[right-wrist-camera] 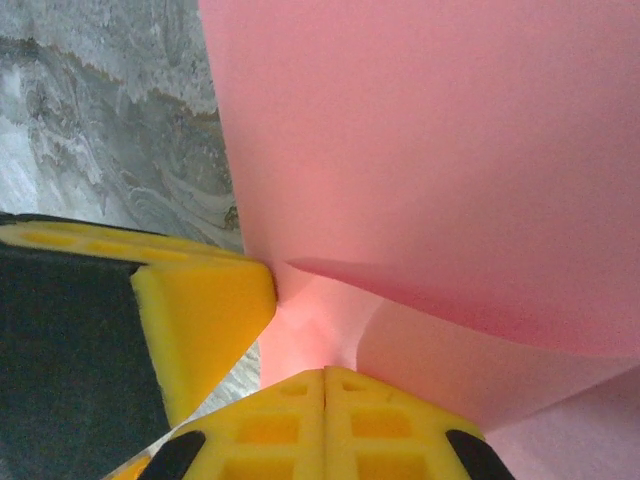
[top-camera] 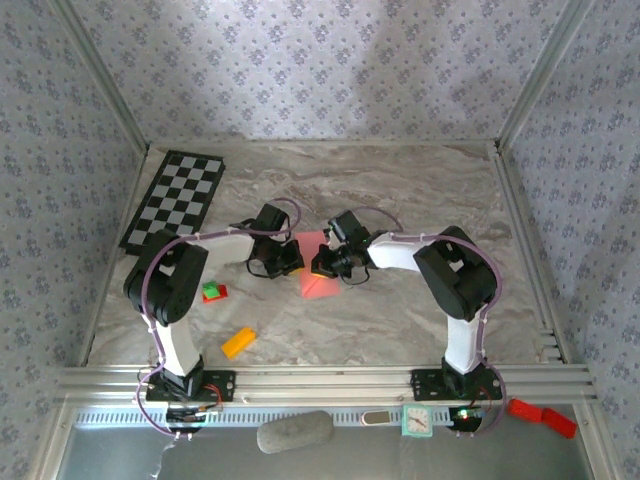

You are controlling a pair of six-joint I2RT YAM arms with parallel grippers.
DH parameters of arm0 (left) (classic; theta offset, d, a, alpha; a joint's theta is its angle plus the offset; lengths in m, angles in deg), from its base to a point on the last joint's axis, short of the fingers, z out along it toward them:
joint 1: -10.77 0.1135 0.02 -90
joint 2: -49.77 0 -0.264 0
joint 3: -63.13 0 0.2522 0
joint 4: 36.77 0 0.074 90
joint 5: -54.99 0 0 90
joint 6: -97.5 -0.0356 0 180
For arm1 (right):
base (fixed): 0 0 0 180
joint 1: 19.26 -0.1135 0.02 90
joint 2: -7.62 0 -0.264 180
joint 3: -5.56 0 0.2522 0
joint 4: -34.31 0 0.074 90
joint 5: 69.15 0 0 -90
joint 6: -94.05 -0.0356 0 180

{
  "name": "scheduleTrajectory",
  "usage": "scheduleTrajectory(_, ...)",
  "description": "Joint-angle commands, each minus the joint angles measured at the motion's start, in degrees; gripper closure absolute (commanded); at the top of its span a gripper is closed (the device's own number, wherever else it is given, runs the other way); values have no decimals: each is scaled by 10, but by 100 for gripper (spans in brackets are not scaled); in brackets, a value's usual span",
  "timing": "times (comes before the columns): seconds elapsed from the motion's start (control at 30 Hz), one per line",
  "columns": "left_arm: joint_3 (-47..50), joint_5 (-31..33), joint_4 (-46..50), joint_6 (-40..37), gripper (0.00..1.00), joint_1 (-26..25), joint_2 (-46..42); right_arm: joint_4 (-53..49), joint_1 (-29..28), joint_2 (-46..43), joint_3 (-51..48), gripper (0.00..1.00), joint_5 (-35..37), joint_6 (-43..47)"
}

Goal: Fold a paper plane with a square sheet of paper (pick it up from the middle)
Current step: Fold the triangle a second time at the center of the table.

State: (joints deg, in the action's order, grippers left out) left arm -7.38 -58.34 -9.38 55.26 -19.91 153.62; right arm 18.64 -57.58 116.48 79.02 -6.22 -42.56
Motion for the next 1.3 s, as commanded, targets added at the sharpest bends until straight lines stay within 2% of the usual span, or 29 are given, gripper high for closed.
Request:
scheduleTrajectory(0.0,-9,11,33,-19,98,-3,19,-10,4,9,-11,99,22,12)
scheduleTrajectory(0.43,-33,3,30,-19,96,-3,-16,-14,2,18,-50,99,62,-26)
scheduleTrajectory(0.6,0,7,-1,22,92,-13,-70,-34,2,20,-48,99,79,-45)
scheduleTrajectory(0.83,76,1,-57,93,91,-48,-115,-58,3,29,-40,100,89,-70)
scheduleTrajectory(1.0,95,-8,-80,115,92,-70,-107,-72,2,31,-37,100,91,-74)
scheduleTrajectory(1.27,103,-15,-98,126,93,-79,-77,-82,3,35,-31,100,91,-74)
